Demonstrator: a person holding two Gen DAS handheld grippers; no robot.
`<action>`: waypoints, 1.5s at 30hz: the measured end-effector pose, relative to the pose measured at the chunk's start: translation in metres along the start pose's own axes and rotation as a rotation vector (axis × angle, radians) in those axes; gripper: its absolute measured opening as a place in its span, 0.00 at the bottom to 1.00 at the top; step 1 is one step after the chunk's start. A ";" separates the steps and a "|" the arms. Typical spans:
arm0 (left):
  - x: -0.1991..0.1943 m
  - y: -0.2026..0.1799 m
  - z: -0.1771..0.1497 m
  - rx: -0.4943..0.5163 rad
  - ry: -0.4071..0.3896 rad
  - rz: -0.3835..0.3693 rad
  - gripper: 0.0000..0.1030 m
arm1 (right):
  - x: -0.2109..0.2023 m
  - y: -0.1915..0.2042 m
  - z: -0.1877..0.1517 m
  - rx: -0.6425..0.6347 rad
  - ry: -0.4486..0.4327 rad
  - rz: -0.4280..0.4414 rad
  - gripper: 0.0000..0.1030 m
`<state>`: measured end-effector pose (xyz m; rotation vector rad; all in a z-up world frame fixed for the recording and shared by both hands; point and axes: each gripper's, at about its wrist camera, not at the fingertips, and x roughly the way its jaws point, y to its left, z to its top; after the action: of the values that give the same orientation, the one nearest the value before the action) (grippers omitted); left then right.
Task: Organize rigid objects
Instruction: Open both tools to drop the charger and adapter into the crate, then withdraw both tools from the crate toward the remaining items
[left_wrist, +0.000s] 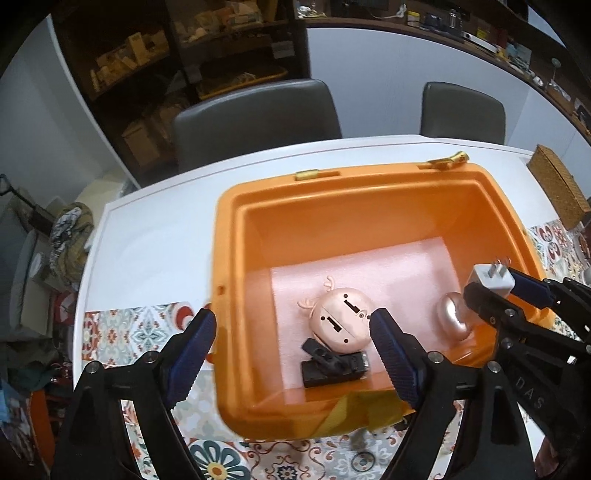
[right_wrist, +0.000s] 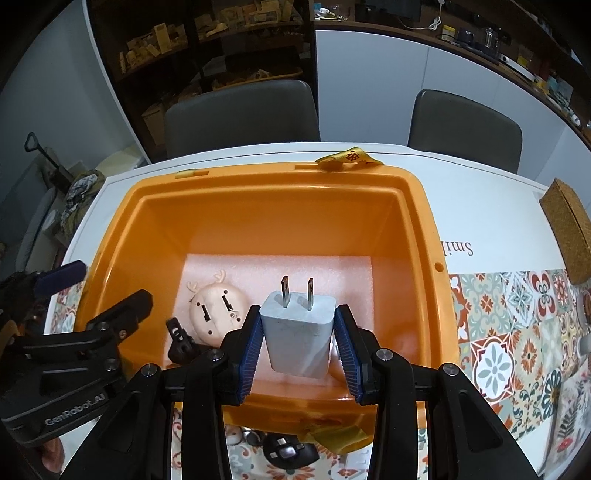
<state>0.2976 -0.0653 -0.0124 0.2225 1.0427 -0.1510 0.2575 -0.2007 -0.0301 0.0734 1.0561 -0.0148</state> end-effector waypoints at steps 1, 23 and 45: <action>-0.002 0.001 -0.002 0.000 -0.006 0.010 0.85 | 0.000 0.000 0.000 0.003 -0.001 -0.004 0.39; -0.055 0.013 -0.046 -0.071 -0.077 -0.042 0.96 | -0.069 -0.007 -0.036 0.015 -0.126 -0.012 0.55; -0.076 -0.017 -0.092 -0.062 -0.057 -0.094 1.00 | -0.090 -0.034 -0.090 0.078 -0.130 -0.004 0.58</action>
<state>0.1793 -0.0570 0.0075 0.1130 0.9998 -0.2083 0.1331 -0.2303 0.0020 0.1388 0.9260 -0.0636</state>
